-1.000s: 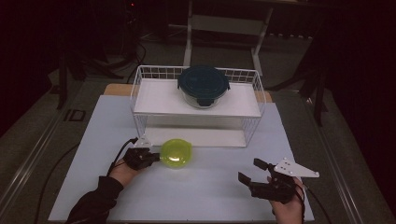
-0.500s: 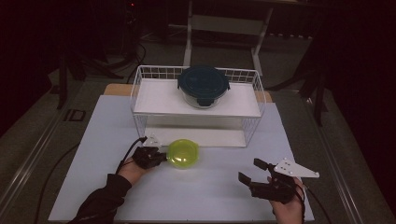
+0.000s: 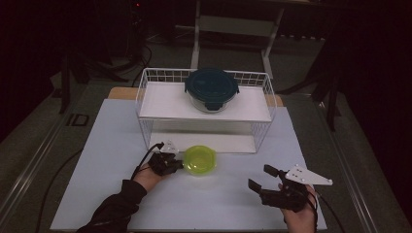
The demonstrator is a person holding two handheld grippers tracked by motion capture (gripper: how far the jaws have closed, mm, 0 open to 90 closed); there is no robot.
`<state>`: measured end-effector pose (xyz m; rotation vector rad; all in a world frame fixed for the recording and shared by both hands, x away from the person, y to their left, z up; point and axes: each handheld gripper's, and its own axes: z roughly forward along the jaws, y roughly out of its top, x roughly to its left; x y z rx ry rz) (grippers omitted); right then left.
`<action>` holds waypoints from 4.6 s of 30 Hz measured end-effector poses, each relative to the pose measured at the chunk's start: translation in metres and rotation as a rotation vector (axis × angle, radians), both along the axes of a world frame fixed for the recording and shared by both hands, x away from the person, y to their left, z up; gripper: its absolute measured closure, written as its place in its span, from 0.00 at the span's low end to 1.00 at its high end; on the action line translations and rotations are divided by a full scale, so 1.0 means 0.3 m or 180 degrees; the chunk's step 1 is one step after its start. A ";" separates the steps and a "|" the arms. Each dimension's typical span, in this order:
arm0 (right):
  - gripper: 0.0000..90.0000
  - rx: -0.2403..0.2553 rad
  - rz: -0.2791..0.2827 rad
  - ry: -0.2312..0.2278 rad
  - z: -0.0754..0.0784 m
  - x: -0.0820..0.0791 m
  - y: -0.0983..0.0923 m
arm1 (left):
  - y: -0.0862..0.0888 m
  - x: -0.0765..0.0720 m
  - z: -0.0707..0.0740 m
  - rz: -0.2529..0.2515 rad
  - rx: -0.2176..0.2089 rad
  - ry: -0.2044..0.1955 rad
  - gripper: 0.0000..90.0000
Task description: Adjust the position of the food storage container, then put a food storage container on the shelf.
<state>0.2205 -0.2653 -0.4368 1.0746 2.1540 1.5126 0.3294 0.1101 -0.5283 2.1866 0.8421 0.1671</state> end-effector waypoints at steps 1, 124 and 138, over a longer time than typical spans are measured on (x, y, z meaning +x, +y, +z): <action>0.21 0.0001 0.0000 0.0000 0.000 0.000 0.000 | -0.007 -0.002 -0.001 0.0000 -0.0017 0.0000 0.98; 0.85 0.0468 -0.0028 0.2478 -0.205 0.428 0.243 | -0.001 0.047 0.064 0.0862 -0.1309 0.1762 0.82; 0.90 0.0419 -0.0023 0.2354 -0.182 0.379 0.255 | 0.013 0.015 0.099 0.0774 -0.1309 0.1790 0.89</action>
